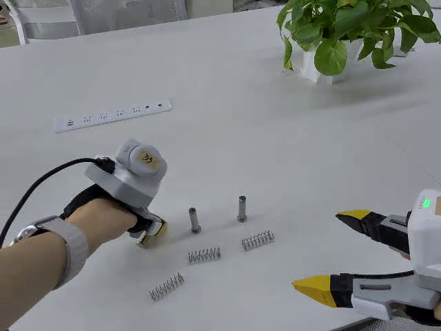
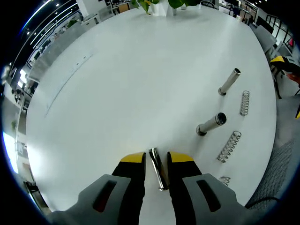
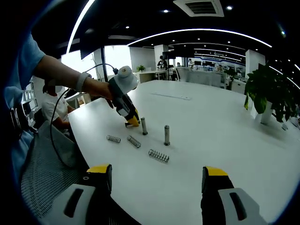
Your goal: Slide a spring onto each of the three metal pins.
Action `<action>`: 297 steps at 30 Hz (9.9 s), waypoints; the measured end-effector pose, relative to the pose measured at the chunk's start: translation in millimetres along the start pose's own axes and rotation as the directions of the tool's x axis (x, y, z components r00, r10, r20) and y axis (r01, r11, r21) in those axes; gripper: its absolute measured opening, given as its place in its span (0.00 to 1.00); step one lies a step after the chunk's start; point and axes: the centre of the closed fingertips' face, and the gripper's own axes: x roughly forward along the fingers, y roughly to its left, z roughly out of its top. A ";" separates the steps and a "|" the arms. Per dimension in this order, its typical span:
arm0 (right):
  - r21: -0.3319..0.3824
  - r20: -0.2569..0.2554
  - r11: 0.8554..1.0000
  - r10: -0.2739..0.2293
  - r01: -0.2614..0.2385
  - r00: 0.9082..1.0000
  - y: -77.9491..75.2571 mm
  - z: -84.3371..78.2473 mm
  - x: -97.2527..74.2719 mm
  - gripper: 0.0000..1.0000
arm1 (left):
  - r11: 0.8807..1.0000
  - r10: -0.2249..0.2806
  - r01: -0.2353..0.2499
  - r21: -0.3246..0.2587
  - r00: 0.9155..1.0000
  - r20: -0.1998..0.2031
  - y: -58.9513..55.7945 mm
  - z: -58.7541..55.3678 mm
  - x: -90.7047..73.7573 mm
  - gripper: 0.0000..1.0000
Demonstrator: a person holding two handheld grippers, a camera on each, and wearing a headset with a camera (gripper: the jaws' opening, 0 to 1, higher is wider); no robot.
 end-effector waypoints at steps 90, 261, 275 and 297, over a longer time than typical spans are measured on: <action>-0.021 -0.012 1.000 0.006 -0.006 1.000 2.6 -4.5 2.7 0.86 | 0.993 0.011 0.028 -0.117 0.948 0.317 -9.5 -20.4 -51.9 0.05; -0.063 -0.011 0.988 0.139 -0.139 0.990 8.0 33.5 17.6 0.95 | 0.982 -0.173 0.178 0.064 0.706 0.687 -90.6 -1.7 -116.0 0.07; 0.159 0.246 0.947 0.234 -0.278 0.941 26.1 102.8 11.7 0.89 | 0.976 -0.205 0.185 0.116 0.590 0.781 -106.6 46.5 -160.2 0.07; 0.339 0.408 0.777 0.386 -0.530 0.827 60.0 125.0 10.0 0.51 | 0.957 -0.261 0.247 0.152 0.504 0.823 -130.2 62.4 -175.1 0.07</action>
